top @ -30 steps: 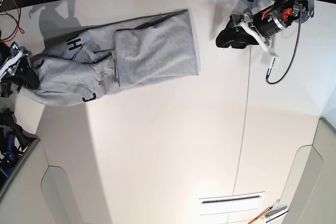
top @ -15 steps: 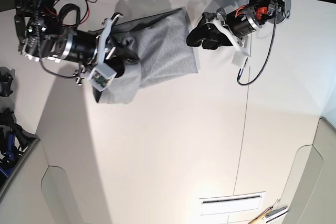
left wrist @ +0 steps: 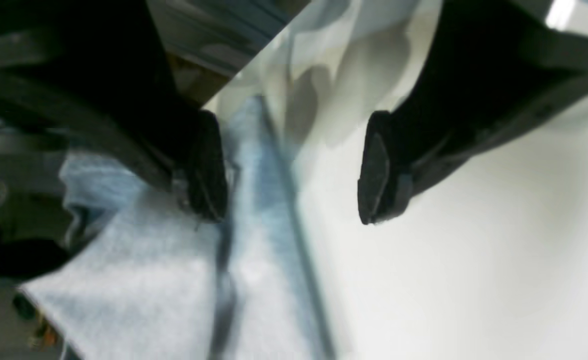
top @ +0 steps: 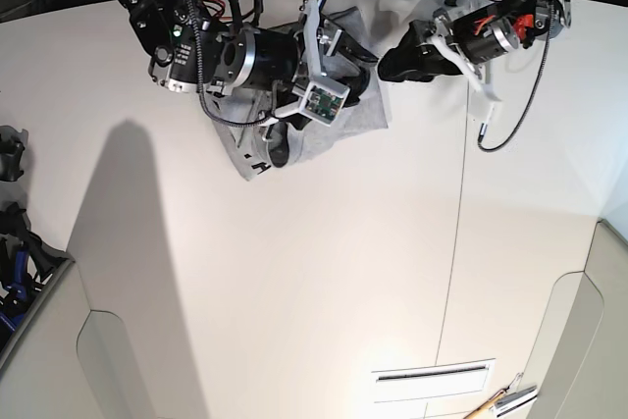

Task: Fold the T-shirt properly
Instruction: 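Release the folded end and grasp the bundle with both grippers, then lift the grey bundle with the right gripper and flip it over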

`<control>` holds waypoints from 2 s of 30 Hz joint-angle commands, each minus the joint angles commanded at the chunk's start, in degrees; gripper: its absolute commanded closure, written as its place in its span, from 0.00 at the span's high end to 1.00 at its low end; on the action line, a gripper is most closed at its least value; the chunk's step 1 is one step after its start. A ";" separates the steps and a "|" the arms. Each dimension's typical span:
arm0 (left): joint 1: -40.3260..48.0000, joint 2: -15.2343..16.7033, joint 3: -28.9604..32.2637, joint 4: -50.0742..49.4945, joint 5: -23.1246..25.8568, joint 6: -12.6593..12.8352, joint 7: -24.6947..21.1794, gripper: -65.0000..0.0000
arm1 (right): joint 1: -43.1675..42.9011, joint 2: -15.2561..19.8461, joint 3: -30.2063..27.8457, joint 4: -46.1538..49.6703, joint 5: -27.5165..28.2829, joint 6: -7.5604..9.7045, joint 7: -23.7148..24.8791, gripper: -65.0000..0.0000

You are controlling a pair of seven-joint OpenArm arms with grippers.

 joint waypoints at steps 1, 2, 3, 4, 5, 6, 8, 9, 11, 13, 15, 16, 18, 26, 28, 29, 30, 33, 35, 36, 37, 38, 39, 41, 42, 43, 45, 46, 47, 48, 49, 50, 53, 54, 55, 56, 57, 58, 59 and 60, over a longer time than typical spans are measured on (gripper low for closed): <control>0.02 0.00 -1.77 0.63 -0.83 0.00 0.87 0.67 | 0.76 -0.66 0.00 0.00 0.26 0.00 0.20 0.48; 0.02 0.00 -3.28 1.20 -1.84 0.00 2.29 0.67 | 1.60 -1.29 0.00 0.00 0.46 -0.02 0.35 0.48; 0.02 0.00 -4.55 1.64 -3.02 0.00 3.69 0.67 | 2.47 -1.97 0.00 0.00 0.48 -0.02 0.35 0.48; 0.02 0.00 -5.57 1.95 -4.57 0.00 5.03 0.67 | 3.48 -2.64 0.00 0.00 0.39 -0.04 0.33 0.48; 0.02 0.00 -6.36 2.12 -5.95 0.00 5.97 0.67 | 4.68 -2.97 0.00 0.00 0.35 -0.07 0.31 0.48; 0.02 -0.02 -6.88 2.19 -7.21 0.00 6.54 0.67 | 5.81 -3.28 0.09 0.02 -0.39 -0.39 0.09 0.48; 0.33 0.00 -7.13 2.29 -9.35 0.00 7.63 0.67 | 7.52 -3.82 1.42 0.02 -2.64 -2.10 -2.10 0.47; 0.63 -0.02 -7.13 2.32 -10.16 0.00 7.93 0.67 | 7.67 -3.80 2.82 0.04 -3.32 -3.43 -3.08 0.44; 1.22 0.00 -7.13 2.34 -11.32 0.00 8.09 0.67 | 7.48 -3.78 7.13 0.04 -3.39 -6.75 -5.44 0.22; 1.27 0.02 -7.13 2.34 -11.72 0.00 8.48 0.67 | 7.17 -3.43 12.50 0.04 -3.13 -7.32 -6.38 0.00; 1.27 0.02 -7.13 2.34 -11.89 0.00 8.48 0.67 | 6.49 -2.03 17.73 0.04 -2.19 -7.28 -6.29 0.00; 1.27 0.02 -7.13 2.34 -11.89 0.00 8.48 0.67 | 6.08 -0.94 20.17 0.02 -1.25 -7.28 -6.38 0.00; 1.25 0.00 -7.13 2.34 -11.85 0.00 8.46 0.67 | 4.85 1.42 23.71 -0.04 1.27 -7.28 -6.40 0.00; 1.27 0.02 -7.13 2.34 -12.15 0.00 8.48 0.67 | -0.11 3.98 18.51 -7.76 11.39 -4.04 -5.90 0.00; 1.27 0.00 -7.13 2.34 -12.87 0.00 8.92 0.67 | -0.07 3.96 15.50 -9.16 11.08 -4.02 -3.98 0.00; 1.27 0.02 -7.13 2.34 -13.03 0.00 8.94 0.67 | 0.17 3.93 13.94 -10.01 10.64 -4.02 -2.64 0.00; 1.27 0.00 -7.13 2.34 -13.00 0.00 8.94 0.67 | 0.94 3.61 12.41 -11.08 10.32 -4.04 -2.05 0.00; 1.27 0.02 -7.13 2.34 -12.98 0.00 9.11 0.67 | 4.92 -0.07 8.87 -14.88 9.84 -4.07 -2.03 0.00; 1.38 0.02 -7.13 2.34 -13.49 0.00 9.86 0.67 | 8.26 -3.89 7.19 -18.27 9.77 -4.04 -1.92 0.00; 1.75 0.02 -7.13 2.34 -14.60 0.00 10.43 0.67 | 10.03 -5.84 6.56 -20.26 9.68 -4.04 -1.57 0.00; 2.29 0.02 -7.13 2.34 -16.09 0.00 10.86 0.67 | 11.89 -7.80 6.12 -22.47 9.18 -4.07 -1.11 0.00; 2.82 0.02 -7.13 2.34 -17.31 0.00 11.52 0.67 | 13.92 -9.81 5.92 -24.90 8.50 -4.07 -0.85 0.00; 3.13 0.02 -7.13 2.34 -17.94 0.00 12.02 0.67 | 15.96 -11.72 5.92 -27.21 7.85 -4.04 -0.85 0.00; 3.17 0.00 -7.13 2.34 -18.08 0.00 12.35 0.67 | 19.78 -14.40 5.95 -30.40 7.72 -4.04 -1.55 0.00; 3.15 0.00 -7.13 2.34 -18.10 0.00 12.33 0.67 | 20.98 -15.19 5.95 -30.60 7.72 -4.04 -2.43 0.00; 3.17 0.00 -7.13 2.34 -18.05 0.00 12.35 0.67 | 21.99 -15.65 5.95 -30.16 7.74 -4.04 -3.56 0.00; 3.19 0.00 -7.13 2.34 -18.25 0.00 12.96 0.67 | 22.62 -15.63 6.29 -27.74 7.48 -4.07 -5.03 0.00; 3.17 -0.02 -7.13 2.34 -19.56 0.00 14.05 0.67 | 22.43 -15.50 7.04 -26.01 6.99 -4.07 -5.73 0.00; 3.17 0.00 -7.13 2.36 -20.60 0.00 15.34 0.67 | 22.27 -15.50 8.28 -24.39 6.12 -4.07 -6.71 0.00; 3.15 0.02 -7.13 2.54 -20.60 0.00 15.34 0.65 | 22.27 -15.39 9.75 -23.21 5.33 -4.07 -7.87 0.00; 3.15 0.02 -6.84 3.56 -20.60 0.00 15.34 0.59 | 22.29 -14.93 11.34 -22.56 5.11 -4.07 -8.52 0.00; 3.17 0.02 -6.40 4.87 -20.60 0.00 15.34 0.50 | 22.27 -14.03 13.14 -22.43 5.14 -4.07 -8.52 0.00; 3.17 0.02 -1.66 9.97 -20.60 0.00 15.34 0.35 | 21.29 -10.67 19.34 -22.43 5.14 -4.04 -8.35 0.00; 3.15 0.02 0.72 11.17 -20.60 0.00 15.34 0.35 | 20.50 -9.46 21.38 -22.43 5.22 -4.02 -8.33 0.00; 3.15 0.02 3.13 11.65 -20.60 0.00 15.34 0.35 | 19.56 -8.20 23.32 -22.43 5.38 -4.02 -8.31 0.00; 3.17 0.04 5.60 11.58 -16.70 0.00 15.30 0.35 | 18.49 -6.97 25.03 -22.43 5.84 -4.02 -8.31 0.00; 3.19 0.04 8.02 11.41 -11.93 0.00 13.20 0.36 | 17.31 -5.75 26.45 -22.43 6.45 -4.00 -8.26 0.00; 3.17 0.02 10.21 11.21 -7.32 0.00 10.62 0.39 | 16.15 -4.55 27.58 -22.43 7.43 -3.56 -8.26 0.00; 3.17 0.02 12.17 11.21 -3.45 0.00 7.65 0.44 | 14.93 -3.30 28.55 -22.43 8.68 -2.43 -8.24 0.00; 3.15 0.02 13.92 11.21 -0.50 0.00 4.48 0.49 | 13.81 -2.32 29.35 -22.43 9.97 -1.60 -7.82 0.00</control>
